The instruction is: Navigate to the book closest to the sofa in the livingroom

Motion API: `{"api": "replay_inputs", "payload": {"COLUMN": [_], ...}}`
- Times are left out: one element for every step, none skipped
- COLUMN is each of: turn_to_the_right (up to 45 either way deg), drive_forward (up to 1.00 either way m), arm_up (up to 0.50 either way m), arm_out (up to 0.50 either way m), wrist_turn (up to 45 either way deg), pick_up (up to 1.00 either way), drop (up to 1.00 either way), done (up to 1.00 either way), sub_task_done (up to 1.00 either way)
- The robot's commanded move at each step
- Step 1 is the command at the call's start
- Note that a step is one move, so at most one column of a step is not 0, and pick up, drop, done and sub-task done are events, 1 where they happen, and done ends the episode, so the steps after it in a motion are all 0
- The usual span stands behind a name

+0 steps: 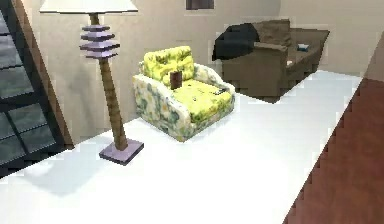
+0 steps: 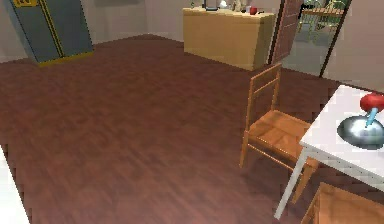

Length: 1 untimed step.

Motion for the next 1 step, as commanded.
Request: {"api": "replay_inputs", "payload": {"turn_to_the_right": [-3.0], "drive_forward": [0.0], "arm_up": [0.0], "arm_out": [0.0], "wrist_turn": [0.0], "pick_up": [0.0], "drop": [0.0], "done": [0.0], "sub_task_done": [0.0]}}
